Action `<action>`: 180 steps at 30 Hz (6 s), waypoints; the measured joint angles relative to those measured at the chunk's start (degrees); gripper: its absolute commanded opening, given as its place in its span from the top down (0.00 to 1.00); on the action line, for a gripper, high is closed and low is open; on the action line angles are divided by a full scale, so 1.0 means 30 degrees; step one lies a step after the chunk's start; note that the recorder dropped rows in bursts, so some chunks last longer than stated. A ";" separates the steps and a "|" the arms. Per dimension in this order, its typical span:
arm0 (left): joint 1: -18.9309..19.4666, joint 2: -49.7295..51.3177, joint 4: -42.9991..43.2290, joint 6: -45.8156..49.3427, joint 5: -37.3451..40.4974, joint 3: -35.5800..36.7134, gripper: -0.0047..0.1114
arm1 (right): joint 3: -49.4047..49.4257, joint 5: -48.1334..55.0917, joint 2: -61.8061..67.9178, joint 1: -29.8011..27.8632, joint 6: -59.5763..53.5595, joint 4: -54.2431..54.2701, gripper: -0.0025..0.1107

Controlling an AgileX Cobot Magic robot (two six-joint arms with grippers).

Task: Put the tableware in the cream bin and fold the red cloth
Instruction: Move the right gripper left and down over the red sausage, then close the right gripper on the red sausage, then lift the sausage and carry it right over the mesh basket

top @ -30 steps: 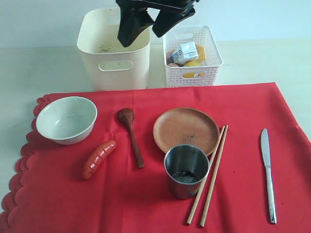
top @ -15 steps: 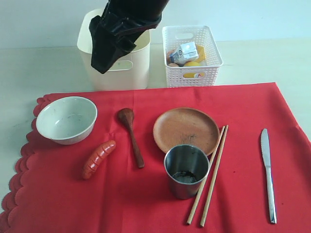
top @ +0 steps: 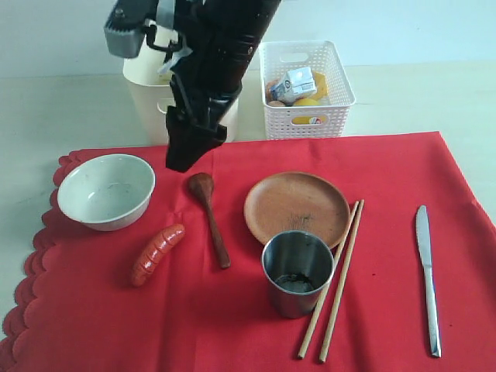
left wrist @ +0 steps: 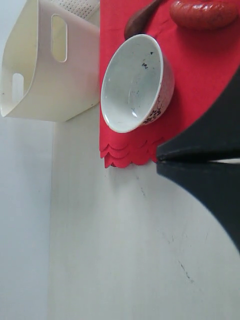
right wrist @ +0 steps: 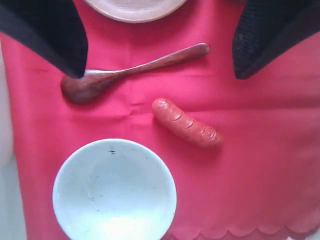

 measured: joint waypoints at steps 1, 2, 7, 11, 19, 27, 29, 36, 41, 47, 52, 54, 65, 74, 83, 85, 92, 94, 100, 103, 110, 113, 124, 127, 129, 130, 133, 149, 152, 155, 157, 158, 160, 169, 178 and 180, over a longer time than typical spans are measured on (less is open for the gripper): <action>0.0000 0.0000 0.0000 0.0000 0.0000 0.0000 0.96 | 0.0000 0.0000 0.0185 0.0033 -0.0442 0.0000 0.31; 0.0000 0.0000 0.0000 0.0000 0.0000 0.0000 0.96 | 0.0000 0.0000 0.0391 0.0029 -0.0960 0.0034 0.31; 0.0000 0.0000 0.0000 0.0000 0.0000 0.0000 0.96 | 0.0000 0.0000 0.1724 0.0029 -0.3479 0.0299 0.31; 0.0000 0.0000 0.0000 0.0000 0.0000 0.0000 0.96 | 0.0000 0.0000 0.2969 0.0078 -0.4466 0.0635 0.31; 0.0000 0.0000 0.0000 0.0000 0.0000 0.0000 0.96 | 0.0000 0.0000 0.4191 0.2270 -0.5584 -0.1552 0.36; 0.0000 0.0000 0.0000 0.0000 0.0000 0.0000 0.96 | 0.0000 0.0000 0.4843 0.2977 -0.5480 -0.2060 0.36; 0.0000 0.0000 0.0000 0.0000 0.0000 0.0000 0.96 | 0.0000 0.0000 0.4923 0.3054 -0.5478 -0.2089 0.36; 0.0000 0.0000 0.0000 0.0000 0.0000 0.0000 0.96 | 0.0000 -0.0737 0.5072 0.3561 -0.5432 -0.2187 0.36; 0.0000 0.0000 0.0000 0.0000 0.0000 0.0000 0.96 | -0.0034 -0.1411 0.5489 0.3646 -0.5398 -0.2142 0.36; 0.0000 0.0000 0.0000 0.0000 0.0000 0.0000 0.96 | -0.0074 -0.2402 0.5861 0.3646 -0.5398 -0.2144 0.41; 0.0000 0.0000 0.0000 0.0000 0.0000 0.0000 0.96 | -0.0074 -0.2932 0.6296 0.3646 -0.5398 -0.2426 0.55; 0.0000 0.0000 0.0000 0.0000 0.0000 0.0000 0.96 | -0.0074 -0.3029 0.6296 0.3646 -0.5398 -0.2459 0.64; 0.0000 0.0000 0.0000 0.0000 0.0000 0.0000 0.96 | -0.0074 -0.2846 0.6255 0.3646 -0.4564 -0.2534 0.98; 0.0000 0.0000 0.0000 0.0000 0.0000 0.0000 0.96 | -0.0074 -0.1026 0.4737 0.3646 -0.3603 -0.2534 0.98; 0.0000 0.0000 0.0000 0.0000 0.0000 0.0000 0.96 | -0.0074 -0.0572 0.2030 0.3646 -0.0177 -0.2789 0.98; 0.0000 0.0000 0.0000 0.0000 0.0000 0.0000 0.96 | -0.0074 -0.0572 0.1306 0.3646 0.0840 -0.3038 0.98; 0.0000 0.0000 0.0000 0.0000 0.0000 0.0000 0.96 | -0.0074 -0.0661 -0.0905 0.3646 0.4262 -0.4798 0.98; 0.0000 0.0000 0.0000 0.0000 0.0000 0.0000 0.96 | -0.0074 -0.0804 -0.1483 0.3646 0.5780 -0.5630 0.98; 0.0000 0.0000 0.0000 0.0000 0.0000 0.0000 0.96 | -0.0074 -0.1144 -0.2738 0.3646 0.9534 -0.8385 0.98; 0.0000 0.0000 0.0000 0.0000 0.0000 0.0000 0.96 | -0.0074 -0.1183 -0.3078 0.3565 1.0716 -0.9831 0.98; 0.0000 0.0000 0.0000 0.0000 0.0000 0.0000 0.96 | -0.0074 -0.1183 -0.3361 0.2056 1.2244 -1.0769 0.98; 0.0000 0.0000 0.0000 0.0000 0.0000 0.0000 0.96 | -0.0074 -0.1183 -0.3361 0.1013 1.2491 -1.0670 0.98; 0.0000 0.0000 0.0000 0.0000 0.0000 0.0000 0.96 | -0.0074 -0.2218 -0.3361 -0.2703 1.3076 -0.8540 0.98; 0.0000 0.0000 0.0000 0.0000 0.0000 0.0000 0.96 | -0.0074 -0.2727 -0.3361 -0.3601 1.3108 -0.7674 0.98; 0.0000 0.0000 0.0000 0.0000 0.0000 0.0000 0.96 | -0.0074 -0.2970 -0.3361 -0.4135 1.3108 -0.7278 0.98; 0.0000 0.0000 0.0000 0.0000 0.0000 0.0000 0.96 | -0.0074 -0.3056 -0.3322 -0.4411 1.3108 -0.6953 0.98; 0.0000 0.0000 0.0000 0.0000 0.0000 0.0000 0.96 | -0.0074 -0.3399 -0.3041 -0.5090 1.3149 -0.6463 0.98; 0.0000 0.0000 0.0000 0.0000 0.0000 0.0000 0.96 | -0.0074 -0.8137 0.0532 -0.7061 1.3472 -0.4428 0.98; 0.0000 0.0000 0.0000 0.0000 0.0000 0.0000 0.96 | -0.0074 -0.9299 0.1350 -0.7499 1.4008 -0.4369 0.98; 0.0000 0.0000 0.0000 0.0000 0.0000 0.0000 0.96 | -0.0074 -1.0209 0.2129 -0.7934 1.4740 -0.4290 0.98; 0.0000 0.0000 0.0000 0.0000 0.0000 0.0000 0.96 | -0.0074 -1.0783 0.2690 -0.8170 1.5239 -0.4249 0.98; 0.0000 0.0000 0.0000 0.0000 0.0000 0.0000 0.96 | -0.0074 -1.1057 0.2974 -0.8254 1.5499 -0.4216 0.98; 0.0000 0.0000 0.0000 0.0000 0.0000 0.0000 0.96 | -0.0074 -1.1533 0.3461 -0.8432 1.5795 -0.4098 0.98; 0.0000 0.0000 0.0000 0.0000 0.0000 0.0000 0.96 | -0.0074 -1.2862 0.4830 -0.8515 1.6821 -0.3845 0.98; 0.0000 0.0000 0.0000 0.0000 0.0000 0.0000 0.96 | -0.0074 -1.3135 0.4950 -0.8758 1.7583 -0.3845 0.87; 0.0000 0.0000 0.0000 0.0000 0.0000 0.0000 0.96 | -0.0074 -1.3100 0.4950 -0.8758 1.7618 -0.3845 0.73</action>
